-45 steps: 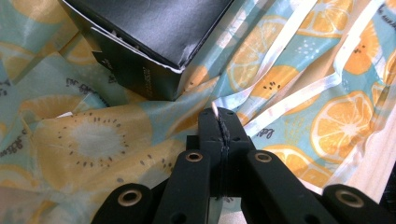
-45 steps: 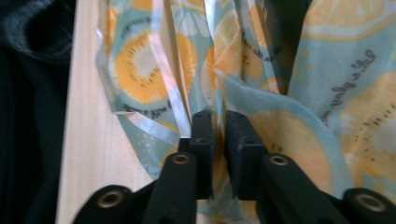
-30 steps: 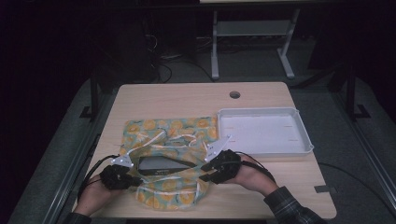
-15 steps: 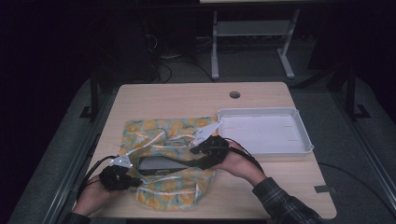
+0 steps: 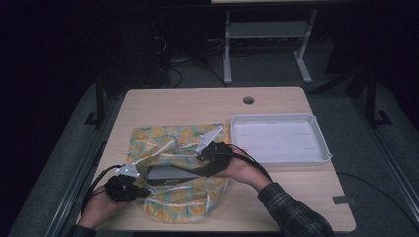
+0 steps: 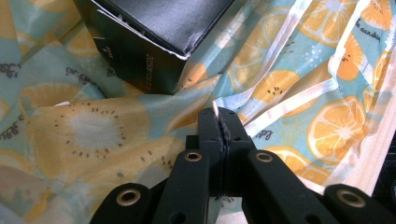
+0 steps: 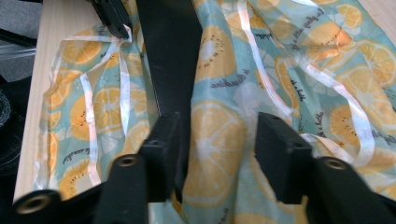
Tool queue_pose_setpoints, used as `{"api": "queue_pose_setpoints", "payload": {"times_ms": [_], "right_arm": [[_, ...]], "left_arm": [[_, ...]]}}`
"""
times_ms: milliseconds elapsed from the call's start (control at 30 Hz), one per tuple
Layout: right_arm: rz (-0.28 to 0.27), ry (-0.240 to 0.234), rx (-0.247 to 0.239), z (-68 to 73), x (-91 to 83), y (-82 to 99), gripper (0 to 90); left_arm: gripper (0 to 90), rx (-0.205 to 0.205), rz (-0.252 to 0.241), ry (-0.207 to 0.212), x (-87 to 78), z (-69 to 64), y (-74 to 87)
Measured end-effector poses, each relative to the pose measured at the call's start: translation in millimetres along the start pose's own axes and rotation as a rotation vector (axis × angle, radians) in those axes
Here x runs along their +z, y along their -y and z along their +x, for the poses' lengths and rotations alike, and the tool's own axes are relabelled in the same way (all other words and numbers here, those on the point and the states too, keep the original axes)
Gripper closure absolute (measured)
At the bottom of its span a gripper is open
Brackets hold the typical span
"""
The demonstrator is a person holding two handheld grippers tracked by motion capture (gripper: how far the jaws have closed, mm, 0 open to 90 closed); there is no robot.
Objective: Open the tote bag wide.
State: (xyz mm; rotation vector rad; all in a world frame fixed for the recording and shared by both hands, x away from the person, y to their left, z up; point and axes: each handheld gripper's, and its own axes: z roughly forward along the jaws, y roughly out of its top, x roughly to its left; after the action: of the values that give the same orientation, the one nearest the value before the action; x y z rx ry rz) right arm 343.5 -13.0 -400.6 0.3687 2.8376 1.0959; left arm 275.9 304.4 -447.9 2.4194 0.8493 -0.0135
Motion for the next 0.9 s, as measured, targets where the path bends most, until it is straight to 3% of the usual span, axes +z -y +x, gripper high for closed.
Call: {"api": "queue_pose_setpoints", "payload": {"times_ms": [267,500,900], "right_arm": [[0.019,0.005,-0.01,-0.7,3.6,1.8,65.2],[0.018,-0.002,-0.017,-1.9,2.7,2.1,88.0],[-0.023,0.014,-0.039,-6.2,-9.6,0.1,89.3]], "left_arm": [[88.8,-0.005,0.0,0.0,0.1,0.0,-0.1],[88.8,0.002,0.001,-0.001,0.0,0.1,-0.2],[88.9,0.0,0.004,-0.002,-0.1,-0.1,-0.3]]}}
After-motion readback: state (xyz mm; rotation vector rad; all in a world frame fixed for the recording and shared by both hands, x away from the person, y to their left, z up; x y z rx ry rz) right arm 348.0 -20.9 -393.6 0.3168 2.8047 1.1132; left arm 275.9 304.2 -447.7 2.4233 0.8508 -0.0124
